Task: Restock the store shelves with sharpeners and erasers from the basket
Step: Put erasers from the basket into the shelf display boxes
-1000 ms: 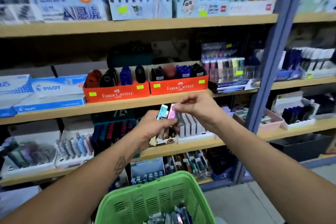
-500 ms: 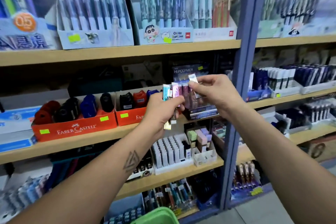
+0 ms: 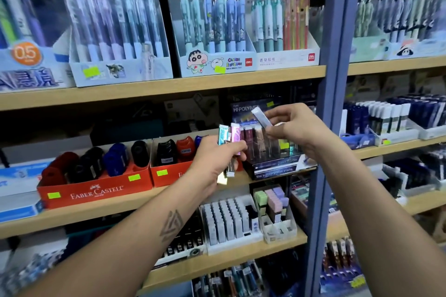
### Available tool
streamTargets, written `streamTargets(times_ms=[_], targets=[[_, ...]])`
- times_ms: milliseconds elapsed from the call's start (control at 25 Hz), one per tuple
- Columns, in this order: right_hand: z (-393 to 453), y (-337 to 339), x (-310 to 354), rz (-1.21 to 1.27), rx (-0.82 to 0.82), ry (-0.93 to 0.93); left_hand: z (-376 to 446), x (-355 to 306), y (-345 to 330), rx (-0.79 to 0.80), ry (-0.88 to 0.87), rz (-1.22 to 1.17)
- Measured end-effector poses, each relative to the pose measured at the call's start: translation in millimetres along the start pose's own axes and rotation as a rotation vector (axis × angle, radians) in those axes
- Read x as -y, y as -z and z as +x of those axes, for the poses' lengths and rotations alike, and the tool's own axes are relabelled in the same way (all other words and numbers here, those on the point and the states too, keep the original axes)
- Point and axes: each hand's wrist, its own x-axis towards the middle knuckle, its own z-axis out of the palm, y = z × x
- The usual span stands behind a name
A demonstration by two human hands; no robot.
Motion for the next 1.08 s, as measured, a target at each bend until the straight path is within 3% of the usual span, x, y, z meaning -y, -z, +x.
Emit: streamTargets(times_ms=[320, 560, 680, 1080], targets=[[13.6, -10.4, -5.2, -0.08, -0.063, 0.073, 5.6, -5.1, -1.7, -0.013, 0.034, 0.019], [18.2, -16.1, -6.6, -0.216, 0.007, 0.197, 7.4, -5.0, 0.1, -0.027, 0.05, 0.03], [17.6, -19.4, -5.2, -0.159, 0.023, 0.188, 7.8, -2.2, 2.9, -0.025, 0.054, 0.035], [23.0, -38.3, -7.9, -0.573, 0.001, 0.207, 9.2, 12.7, 6.1, 0.028, 0.069, 0.008]])
